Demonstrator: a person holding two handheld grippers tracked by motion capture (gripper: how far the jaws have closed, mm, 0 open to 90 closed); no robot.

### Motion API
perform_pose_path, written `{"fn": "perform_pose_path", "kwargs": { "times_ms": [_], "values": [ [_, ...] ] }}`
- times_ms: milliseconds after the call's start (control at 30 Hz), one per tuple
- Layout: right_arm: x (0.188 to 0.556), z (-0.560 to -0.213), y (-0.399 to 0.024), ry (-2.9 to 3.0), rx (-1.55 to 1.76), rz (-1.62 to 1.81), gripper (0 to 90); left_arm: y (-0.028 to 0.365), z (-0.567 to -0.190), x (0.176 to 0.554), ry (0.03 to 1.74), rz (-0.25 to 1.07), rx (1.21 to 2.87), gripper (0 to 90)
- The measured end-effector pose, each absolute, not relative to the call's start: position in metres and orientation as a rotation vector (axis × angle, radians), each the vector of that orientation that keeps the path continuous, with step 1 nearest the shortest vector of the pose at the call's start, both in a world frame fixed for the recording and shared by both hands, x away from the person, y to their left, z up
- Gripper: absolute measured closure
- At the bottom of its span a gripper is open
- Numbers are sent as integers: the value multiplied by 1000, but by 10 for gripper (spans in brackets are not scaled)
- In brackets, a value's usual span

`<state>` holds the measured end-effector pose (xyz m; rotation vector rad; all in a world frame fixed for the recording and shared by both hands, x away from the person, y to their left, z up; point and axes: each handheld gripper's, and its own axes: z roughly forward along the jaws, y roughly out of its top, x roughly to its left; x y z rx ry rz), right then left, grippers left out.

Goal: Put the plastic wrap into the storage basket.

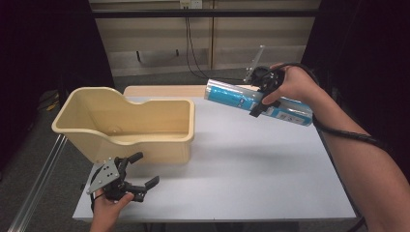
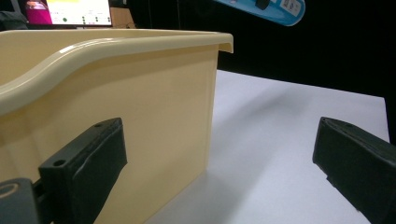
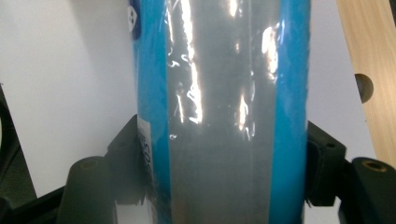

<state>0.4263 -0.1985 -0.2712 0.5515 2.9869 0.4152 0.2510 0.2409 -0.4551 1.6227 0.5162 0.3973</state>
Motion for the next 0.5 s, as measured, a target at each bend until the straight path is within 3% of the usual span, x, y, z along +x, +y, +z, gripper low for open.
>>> {"fn": "perform_pose_path", "kwargs": {
  "times_ms": [500],
  "values": [
    [434, -267, -168, 2993, 509, 392, 313, 241, -455, 252, 513, 397, 1627, 27]
  ]
}}
